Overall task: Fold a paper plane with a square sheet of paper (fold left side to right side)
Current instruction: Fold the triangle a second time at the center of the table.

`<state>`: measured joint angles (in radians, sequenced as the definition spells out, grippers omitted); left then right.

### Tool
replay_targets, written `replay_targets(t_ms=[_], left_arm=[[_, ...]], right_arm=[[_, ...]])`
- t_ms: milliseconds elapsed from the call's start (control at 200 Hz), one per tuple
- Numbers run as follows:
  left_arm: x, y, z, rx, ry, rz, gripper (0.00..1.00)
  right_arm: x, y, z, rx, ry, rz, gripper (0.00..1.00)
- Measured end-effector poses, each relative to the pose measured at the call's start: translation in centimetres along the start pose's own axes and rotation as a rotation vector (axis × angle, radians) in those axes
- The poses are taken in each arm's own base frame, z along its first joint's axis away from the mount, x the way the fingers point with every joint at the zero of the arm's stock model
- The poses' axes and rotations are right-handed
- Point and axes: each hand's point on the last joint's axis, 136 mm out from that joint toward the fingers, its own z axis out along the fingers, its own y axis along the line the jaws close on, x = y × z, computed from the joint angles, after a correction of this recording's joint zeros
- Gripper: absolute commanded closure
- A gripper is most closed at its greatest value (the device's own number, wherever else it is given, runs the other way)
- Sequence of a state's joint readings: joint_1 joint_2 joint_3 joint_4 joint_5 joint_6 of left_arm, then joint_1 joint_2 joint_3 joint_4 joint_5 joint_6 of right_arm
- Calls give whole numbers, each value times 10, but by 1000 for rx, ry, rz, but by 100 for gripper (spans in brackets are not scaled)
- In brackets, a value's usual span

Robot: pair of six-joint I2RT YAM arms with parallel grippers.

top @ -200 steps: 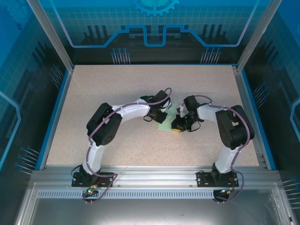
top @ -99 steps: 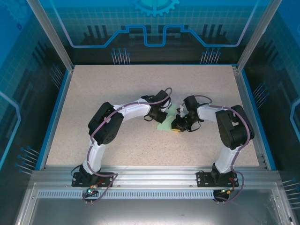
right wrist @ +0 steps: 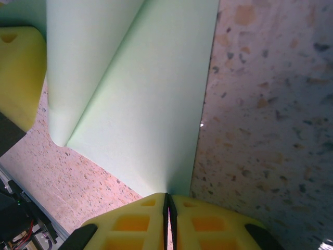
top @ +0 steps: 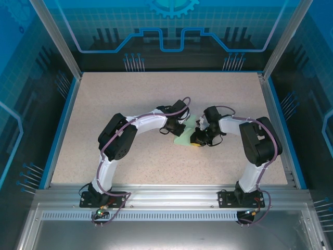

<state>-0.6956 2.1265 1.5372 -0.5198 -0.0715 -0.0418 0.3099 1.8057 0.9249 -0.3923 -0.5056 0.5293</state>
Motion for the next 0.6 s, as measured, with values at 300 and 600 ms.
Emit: replay_targets(t_ms=[300, 600], left_arm=[[-3, 0, -1, -2, -8, 0, 84], [1, 1, 6, -3, 9, -1, 84]], right_arm=[[0, 0, 0, 0, 0, 0, 87], [0, 0, 0, 0, 0, 0, 87]])
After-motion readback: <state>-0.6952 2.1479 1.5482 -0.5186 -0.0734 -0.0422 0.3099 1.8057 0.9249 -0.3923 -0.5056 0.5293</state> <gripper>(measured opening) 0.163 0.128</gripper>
